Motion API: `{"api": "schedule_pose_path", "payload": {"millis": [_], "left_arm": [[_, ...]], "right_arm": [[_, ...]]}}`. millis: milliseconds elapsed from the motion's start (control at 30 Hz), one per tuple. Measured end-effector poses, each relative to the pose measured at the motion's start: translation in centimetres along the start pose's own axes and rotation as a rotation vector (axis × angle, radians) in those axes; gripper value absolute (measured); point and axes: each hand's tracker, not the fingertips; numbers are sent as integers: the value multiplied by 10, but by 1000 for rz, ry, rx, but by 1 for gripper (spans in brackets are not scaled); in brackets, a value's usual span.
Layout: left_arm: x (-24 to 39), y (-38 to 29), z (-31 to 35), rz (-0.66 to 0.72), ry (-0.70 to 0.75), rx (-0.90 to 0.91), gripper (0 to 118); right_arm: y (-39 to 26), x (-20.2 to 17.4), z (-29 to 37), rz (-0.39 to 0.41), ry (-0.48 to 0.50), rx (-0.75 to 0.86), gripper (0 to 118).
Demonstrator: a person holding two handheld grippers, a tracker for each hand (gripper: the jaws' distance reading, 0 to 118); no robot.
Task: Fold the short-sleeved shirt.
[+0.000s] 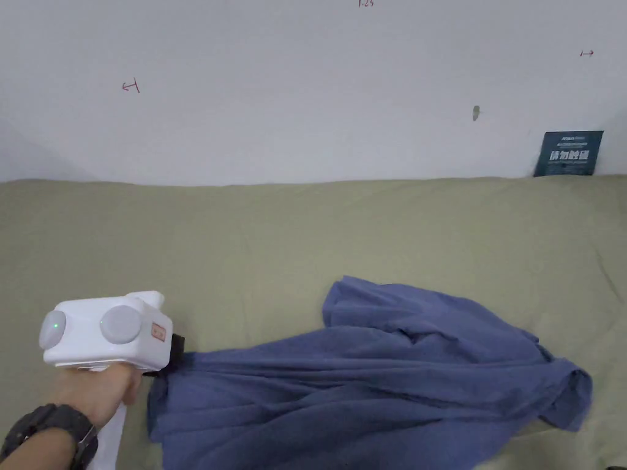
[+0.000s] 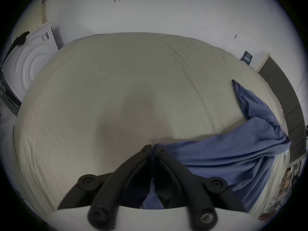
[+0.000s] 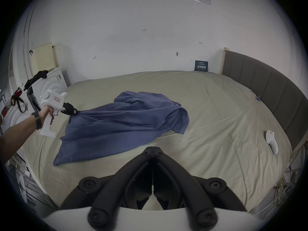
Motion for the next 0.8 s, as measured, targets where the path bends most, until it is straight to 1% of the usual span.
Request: {"api": "schedule_pose_path", "payload": {"millis": [33, 67, 167, 233, 333, 400, 433, 467, 500, 533, 567, 600, 633, 667, 700, 733, 800], "left_arm": [[1, -2, 1, 11, 20, -5, 0], [3, -3, 2, 10, -11, -19, 0], [23, -10, 27, -33, 13, 3, 0], [25, -10, 37, -21, -19, 14, 0], [34, -14, 49, -23, -52, 31, 0], [34, -8, 46, -42, -41, 23, 0], [36, -10, 47, -47, -39, 18, 0], [38, -13, 47, -49, -42, 13, 0], [34, -8, 43, -46, -46, 10, 0], [34, -8, 43, -46, -50, 9, 0], [35, -10, 43, -44, -54, 5, 0], [36, -12, 43, -40, -56, 0, 0], [30, -7, 36, -37, -58, -4, 0], [29, -6, 34, -32, -57, -6, 0], [28, -6, 32, -24, -54, -11, 0], [28, -7, 31, -17, -56, -14, 0], [24, -4, 26, -3, -65, -19, 0]], "right_arm": [[0, 1, 0, -2, -5, 0, 2], [-1, 3, 1, -5, -7, 2, 2], [2, 7, 3, -19, -10, 7, 2], [5, 14, -2, -26, -17, 8, 2], [11, 35, -24, -45, -46, -13, 2], [15, 53, -46, -90, -64, -28, 2], [16, 63, -57, -116, -69, -29, 7], [19, 74, -70, -161, -83, -36, 39], [23, 85, -84, -214, -60, -45, 78], [27, 94, -97, -265, -35, -84, 106], [29, 103, -113, -328, 4, -122, 117], [31, 110, -128, -385, 59, -109, 117], [32, 115, -141, -410, 80, -101, 116], [32, 117, -155, -426, 88, -125, 116], [32, 119, -170, -427, 49, -140, 116], [32, 117, -181, -408, 21, -136, 116], [32, 112, -203, -351, 18, -113, 116]]}}
